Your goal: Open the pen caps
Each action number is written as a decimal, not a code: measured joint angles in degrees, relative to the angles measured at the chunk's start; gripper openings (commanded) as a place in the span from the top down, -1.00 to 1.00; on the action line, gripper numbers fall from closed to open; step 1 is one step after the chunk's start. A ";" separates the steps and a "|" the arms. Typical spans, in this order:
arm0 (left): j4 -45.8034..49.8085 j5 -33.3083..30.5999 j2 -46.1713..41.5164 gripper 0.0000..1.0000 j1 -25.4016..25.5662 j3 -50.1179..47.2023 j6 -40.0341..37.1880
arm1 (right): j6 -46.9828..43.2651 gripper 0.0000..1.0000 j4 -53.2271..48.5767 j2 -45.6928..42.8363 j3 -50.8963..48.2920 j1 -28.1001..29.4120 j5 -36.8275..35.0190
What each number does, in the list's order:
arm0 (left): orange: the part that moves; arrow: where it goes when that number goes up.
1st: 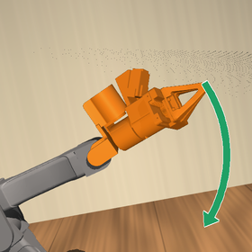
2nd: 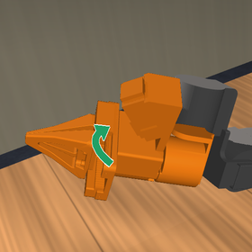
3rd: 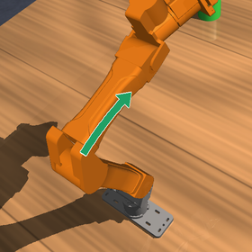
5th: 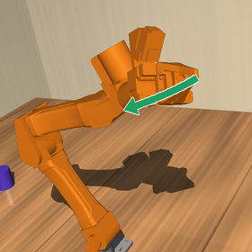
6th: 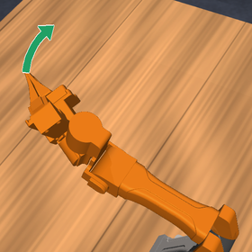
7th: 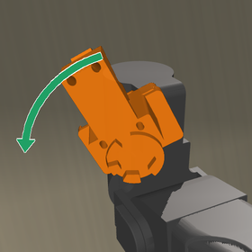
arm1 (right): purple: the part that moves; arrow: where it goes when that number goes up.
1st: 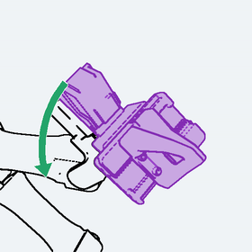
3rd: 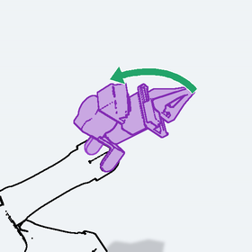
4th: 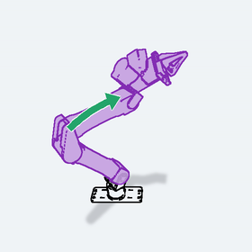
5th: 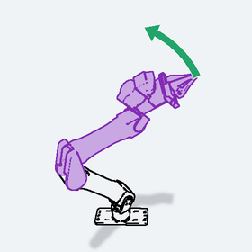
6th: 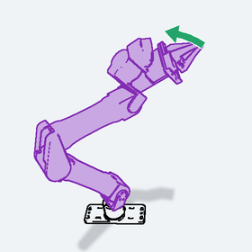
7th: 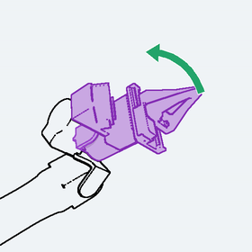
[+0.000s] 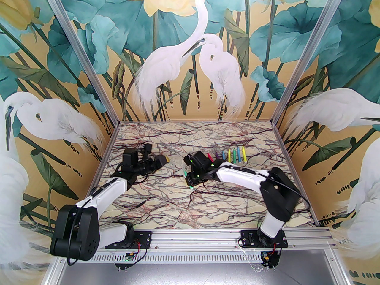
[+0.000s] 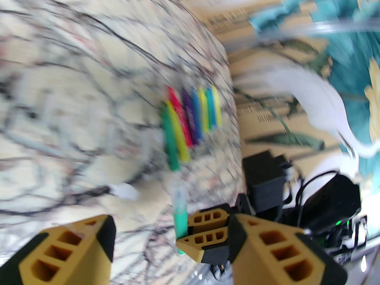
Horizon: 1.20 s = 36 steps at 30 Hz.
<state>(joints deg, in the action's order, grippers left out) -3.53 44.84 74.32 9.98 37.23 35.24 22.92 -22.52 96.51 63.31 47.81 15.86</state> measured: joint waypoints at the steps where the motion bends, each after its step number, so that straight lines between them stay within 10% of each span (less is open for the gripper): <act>1: -0.42 0.61 0.76 -0.27 1.36 0.85 0.04 | -0.57 1.00 0.79 -0.90 -0.57 0.00 0.39; 36: -4.00 5.57 5.97 0.20 7.26 5.40 0.09 | -3.69 1.00 5.25 -5.66 -2.10 0.00 2.19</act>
<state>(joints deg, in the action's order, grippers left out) -7.53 50.41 80.29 17.23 42.63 35.33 19.22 -17.28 90.85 61.21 47.81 18.04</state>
